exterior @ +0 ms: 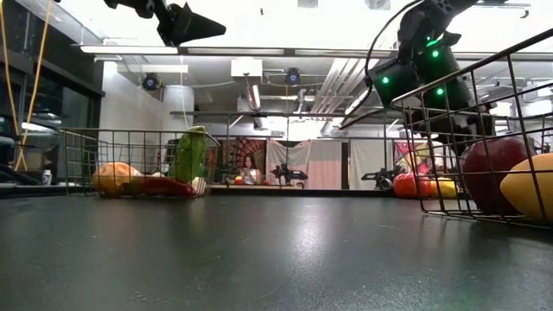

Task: Sort produce into baskets
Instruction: Put the red tomato into the bottom wire basket

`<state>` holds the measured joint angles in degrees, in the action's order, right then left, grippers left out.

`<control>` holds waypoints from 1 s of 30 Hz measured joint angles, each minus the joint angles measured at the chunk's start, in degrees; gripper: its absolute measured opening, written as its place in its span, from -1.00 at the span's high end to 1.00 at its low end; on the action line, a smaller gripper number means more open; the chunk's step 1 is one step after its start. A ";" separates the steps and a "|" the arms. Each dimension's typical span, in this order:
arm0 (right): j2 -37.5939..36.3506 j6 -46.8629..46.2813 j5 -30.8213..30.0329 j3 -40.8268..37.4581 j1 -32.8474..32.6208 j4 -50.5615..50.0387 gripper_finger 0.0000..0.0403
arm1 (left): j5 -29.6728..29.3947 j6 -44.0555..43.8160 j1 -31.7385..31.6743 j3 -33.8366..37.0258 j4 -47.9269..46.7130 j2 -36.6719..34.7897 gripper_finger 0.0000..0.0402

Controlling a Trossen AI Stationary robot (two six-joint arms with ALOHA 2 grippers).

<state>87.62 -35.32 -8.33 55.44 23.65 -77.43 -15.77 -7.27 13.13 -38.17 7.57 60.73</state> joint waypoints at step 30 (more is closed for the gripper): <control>0.13 7.59 -7.79 0.00 -1.41 11.97 -0.60 | 0.16 0.44 0.00 0.00 0.02 0.00 -0.95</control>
<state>87.74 -27.74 -16.12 55.44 22.24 -65.46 -15.62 -6.83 13.13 -38.17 7.60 60.73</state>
